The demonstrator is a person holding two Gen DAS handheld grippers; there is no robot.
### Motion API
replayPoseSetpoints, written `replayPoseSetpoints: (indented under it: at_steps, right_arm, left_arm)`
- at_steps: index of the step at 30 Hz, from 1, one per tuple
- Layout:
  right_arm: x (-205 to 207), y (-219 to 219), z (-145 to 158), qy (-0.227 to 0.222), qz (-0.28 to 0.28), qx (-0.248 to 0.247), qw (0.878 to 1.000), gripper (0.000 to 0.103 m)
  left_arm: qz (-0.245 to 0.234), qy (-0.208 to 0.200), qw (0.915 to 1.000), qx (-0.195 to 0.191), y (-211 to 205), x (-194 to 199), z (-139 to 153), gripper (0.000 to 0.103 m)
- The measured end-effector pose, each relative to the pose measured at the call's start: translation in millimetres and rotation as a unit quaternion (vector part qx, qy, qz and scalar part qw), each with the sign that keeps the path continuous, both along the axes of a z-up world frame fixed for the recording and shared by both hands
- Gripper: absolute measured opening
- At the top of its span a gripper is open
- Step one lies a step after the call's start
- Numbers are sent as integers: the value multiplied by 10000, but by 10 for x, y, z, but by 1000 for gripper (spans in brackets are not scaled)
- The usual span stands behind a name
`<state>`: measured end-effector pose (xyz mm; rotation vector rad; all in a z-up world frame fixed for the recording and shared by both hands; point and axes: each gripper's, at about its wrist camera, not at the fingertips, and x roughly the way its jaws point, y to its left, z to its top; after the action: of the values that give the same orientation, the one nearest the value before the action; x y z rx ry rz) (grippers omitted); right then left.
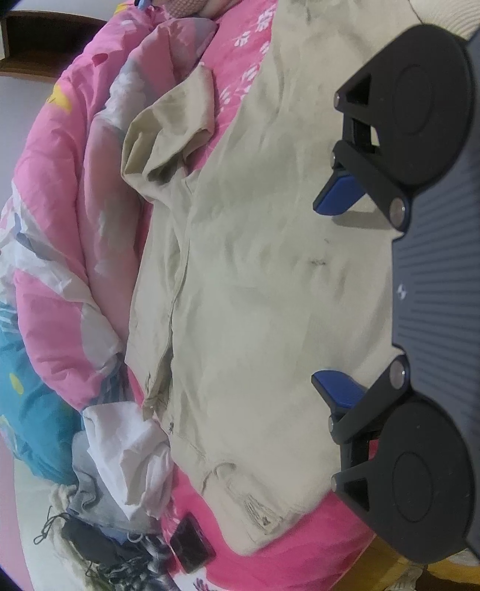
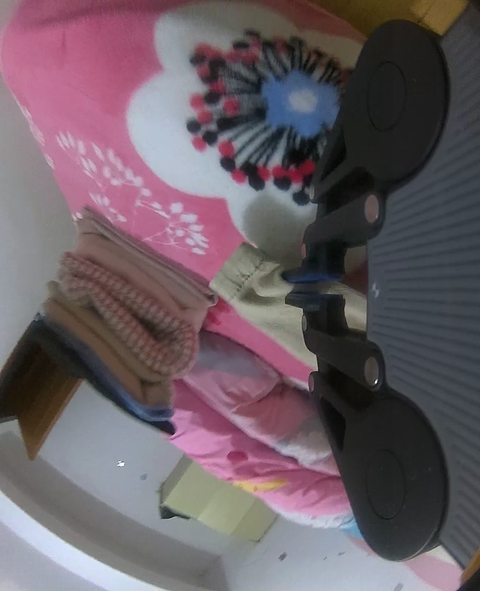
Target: Fold clothes
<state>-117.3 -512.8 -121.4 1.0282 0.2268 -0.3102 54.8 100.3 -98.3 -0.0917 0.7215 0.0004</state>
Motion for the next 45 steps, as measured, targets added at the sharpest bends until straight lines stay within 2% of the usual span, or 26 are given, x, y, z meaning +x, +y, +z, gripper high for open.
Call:
replayPoseSetpoints:
  at_steps: [6,8,12,15,17,19,22,24,26,32,35,37,39,42,45]
  right_arm:
    - [-545,157,347,-544,63,238,9982,4]
    - [-713,209,388,-579,53,324,9978,4]
    - [-954,241,150,-60,-152,570,9982,4]
    - [-989,201,-199,602,-148,908,9939,5]
    - [-982,172,-307,1052,-159,1018,9891,8]
    - [-979,143,-224,1215,-184,730,9897,8]
    - [-889,98,119,1177,-150,-190,9927,14]
    - [-702,66,333,1063,-3,-830,9909,34]
    - [-466,-4,423,983,195,-1277,9867,44]
    - [325,-82,176,1510,733,-2069,9639,45]
    - [423,16,114,1647,890,-2402,9525,46]
    - [439,88,108,1688,962,-2606,9457,43]
    - [396,85,128,1642,983,-2617,9460,39]
    - [328,33,130,1514,965,-2459,9525,38]
    - [318,42,95,1446,1038,-2508,9515,35]
  left_arm:
    - [45,17,9999,-101,92,-86,21,92]
    - [67,2,9999,-125,126,-118,27,92]
    - [83,-20,9998,-172,181,-160,22,92]
    - [66,-19,9998,-189,191,-152,9,92]
    - [57,-17,9998,-185,191,-144,5,92]
    - [51,-42,9998,-180,193,-142,13,92]
    - [54,-106,9998,-160,181,-135,39,92]
    - [15,-178,9998,-125,151,-130,63,92]
    - [-55,-229,9997,-78,107,-118,83,92]
    - [-269,-279,9991,155,-69,-36,101,92]
    - [-416,-342,9980,333,-178,25,117,92]
    - [-531,-421,9966,467,-259,73,128,92]
    - [-618,-453,9956,548,-330,126,127,92]
    - [-699,-450,9947,598,-423,223,95,92]
    - [-726,-396,9946,621,-472,305,29,92]
